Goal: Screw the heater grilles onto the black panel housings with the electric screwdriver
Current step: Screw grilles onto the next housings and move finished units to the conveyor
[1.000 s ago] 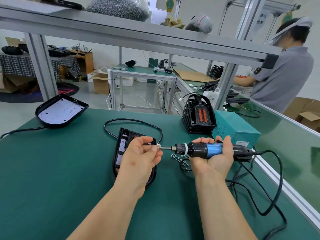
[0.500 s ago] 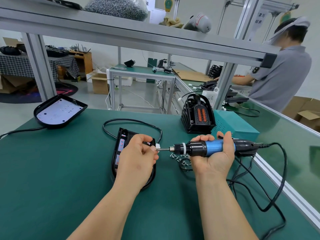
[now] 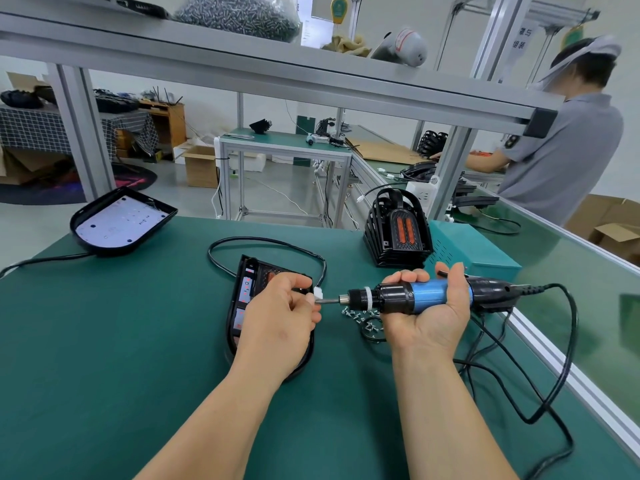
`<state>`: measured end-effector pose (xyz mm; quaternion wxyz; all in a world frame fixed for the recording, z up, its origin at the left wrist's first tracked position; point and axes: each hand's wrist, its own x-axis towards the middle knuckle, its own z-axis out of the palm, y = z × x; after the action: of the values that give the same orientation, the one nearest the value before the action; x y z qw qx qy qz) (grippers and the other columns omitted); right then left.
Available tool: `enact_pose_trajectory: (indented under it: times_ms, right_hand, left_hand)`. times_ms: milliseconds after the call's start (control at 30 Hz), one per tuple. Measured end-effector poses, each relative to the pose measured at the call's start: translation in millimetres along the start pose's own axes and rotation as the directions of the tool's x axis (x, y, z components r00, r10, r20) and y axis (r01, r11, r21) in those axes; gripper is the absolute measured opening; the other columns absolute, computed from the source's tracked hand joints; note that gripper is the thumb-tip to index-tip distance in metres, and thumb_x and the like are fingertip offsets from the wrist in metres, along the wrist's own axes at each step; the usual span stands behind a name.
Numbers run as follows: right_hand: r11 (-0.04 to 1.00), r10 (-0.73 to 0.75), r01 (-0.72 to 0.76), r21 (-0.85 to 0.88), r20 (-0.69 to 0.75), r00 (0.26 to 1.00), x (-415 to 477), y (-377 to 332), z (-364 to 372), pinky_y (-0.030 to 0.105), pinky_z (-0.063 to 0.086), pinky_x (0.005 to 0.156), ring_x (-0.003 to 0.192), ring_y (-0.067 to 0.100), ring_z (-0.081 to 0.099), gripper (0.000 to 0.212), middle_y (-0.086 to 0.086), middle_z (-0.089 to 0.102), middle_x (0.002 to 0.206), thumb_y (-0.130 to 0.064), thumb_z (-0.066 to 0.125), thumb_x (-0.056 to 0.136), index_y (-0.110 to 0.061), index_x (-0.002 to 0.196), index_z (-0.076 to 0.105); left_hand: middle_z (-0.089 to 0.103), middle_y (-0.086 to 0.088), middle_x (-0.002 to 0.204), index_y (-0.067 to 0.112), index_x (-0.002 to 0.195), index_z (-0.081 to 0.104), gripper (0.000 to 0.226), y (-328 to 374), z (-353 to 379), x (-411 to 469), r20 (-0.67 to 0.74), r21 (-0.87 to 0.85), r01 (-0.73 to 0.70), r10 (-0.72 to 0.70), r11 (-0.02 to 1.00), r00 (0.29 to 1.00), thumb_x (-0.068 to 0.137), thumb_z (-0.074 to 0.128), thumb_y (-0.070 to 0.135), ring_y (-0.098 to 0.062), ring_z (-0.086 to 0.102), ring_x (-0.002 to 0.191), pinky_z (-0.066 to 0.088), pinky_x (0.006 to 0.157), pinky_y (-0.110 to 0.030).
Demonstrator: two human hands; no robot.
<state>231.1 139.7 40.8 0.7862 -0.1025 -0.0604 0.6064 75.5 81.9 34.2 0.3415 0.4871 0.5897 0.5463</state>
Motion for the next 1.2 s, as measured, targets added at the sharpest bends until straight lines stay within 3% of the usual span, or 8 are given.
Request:
enact_pose_trajectory:
  times_ms: [233,333,400,500,600,800,1033,1200]
  right_hand:
    - [1.000,0.001,-0.001,-0.016,-0.012,1.000,0,1,-1,0.028,0.051,0.064,0.052,0.016,0.054,0.027,-0.001,0.053,0.063,-0.033,0.076,0.069,-0.021,0.085,0.058]
    - [0.999,-0.007,0.007,-0.046,-0.007,1.000,0,1,-1,0.028,0.051,0.063,0.052,0.015,0.053,0.025,-0.001,0.053,0.063,-0.032,0.075,0.072,-0.021,0.086,0.057]
    - [0.996,-0.004,0.004,-0.091,0.006,1.000,0,1,1,0.027,0.051,0.061,0.051,0.015,0.052,0.020,-0.001,0.052,0.062,-0.031,0.075,0.072,-0.021,0.082,0.061]
    - [0.976,0.042,-0.031,-0.217,0.048,0.998,-3,5,3,0.026,0.050,0.059,0.050,0.014,0.051,0.019,-0.002,0.051,0.059,-0.031,0.072,0.076,-0.021,0.060,0.069]
    - [0.955,0.080,-0.059,-0.290,0.059,0.995,-6,11,4,0.028,0.048,0.060,0.051,0.016,0.050,0.013,0.000,0.051,0.059,-0.028,0.069,0.085,-0.019,0.085,0.059]
    - [0.928,0.086,-0.031,-0.370,0.134,0.987,-10,15,3,0.030,0.049,0.060,0.050,0.018,0.051,0.040,0.002,0.052,0.058,-0.030,0.072,0.071,-0.016,0.098,0.047]
    - [0.922,0.096,-0.038,-0.385,0.132,0.987,-9,20,0,0.029,0.050,0.060,0.051,0.018,0.051,0.048,0.002,0.052,0.059,-0.031,0.074,0.071,-0.015,0.105,0.044]
    - [0.922,0.103,-0.044,-0.385,0.134,0.986,-9,21,-1,0.029,0.051,0.059,0.050,0.018,0.052,0.050,0.002,0.052,0.059,-0.031,0.075,0.072,-0.015,0.107,0.043]
  left_hand:
    - [0.070,0.015,0.085,0.028,0.132,0.052,0.036,6,-7,0,0.025,0.219,-0.043,0.039,0.975,0.999,0.097,0.057,0.036,-0.009,0.064,0.091,0.050,0.087,-0.030]
    - [0.062,0.023,0.084,0.027,0.134,0.054,0.040,14,-32,11,-0.152,0.382,-0.103,0.173,0.918,0.973,0.095,0.057,0.037,-0.012,0.061,0.095,0.043,0.085,-0.029]
    - [0.064,0.009,0.098,0.022,0.134,0.054,0.042,10,-52,23,-0.248,0.442,-0.053,0.178,0.895,0.952,0.095,0.058,0.035,-0.023,0.059,0.107,0.042,0.091,-0.033]
    - [0.051,-0.012,0.138,0.020,0.146,0.040,0.070,-5,-71,32,-0.228,0.382,0.198,-0.115,0.903,0.967,0.087,0.065,0.050,-0.033,0.049,0.126,0.039,0.106,-0.043]
    - [0.039,-0.010,0.153,0.020,0.155,0.022,0.102,-13,-71,30,-0.023,0.244,0.368,-0.374,0.897,0.927,0.076,0.074,0.059,-0.030,0.043,0.136,0.034,0.109,-0.041]
    - [0.076,-0.004,0.104,0.020,0.121,0.055,0.085,-17,-63,27,0.190,0.091,0.374,-0.384,0.923,0.903,0.045,0.090,0.029,-0.026,0.072,0.097,0.052,0.098,-0.050]
    - [0.078,-0.002,0.094,0.019,0.107,0.065,0.046,-22,-62,29,0.251,0.049,0.332,-0.333,0.942,0.909,0.070,0.084,-0.001,-0.025,0.074,0.092,0.053,0.097,-0.049]
    - [0.078,-0.004,0.098,0.016,0.111,0.066,0.061,-21,-62,30,0.284,0.038,0.302,-0.300,0.953,0.911,0.054,0.086,0.012,-0.028,0.073,0.096,0.052,0.098,-0.050]
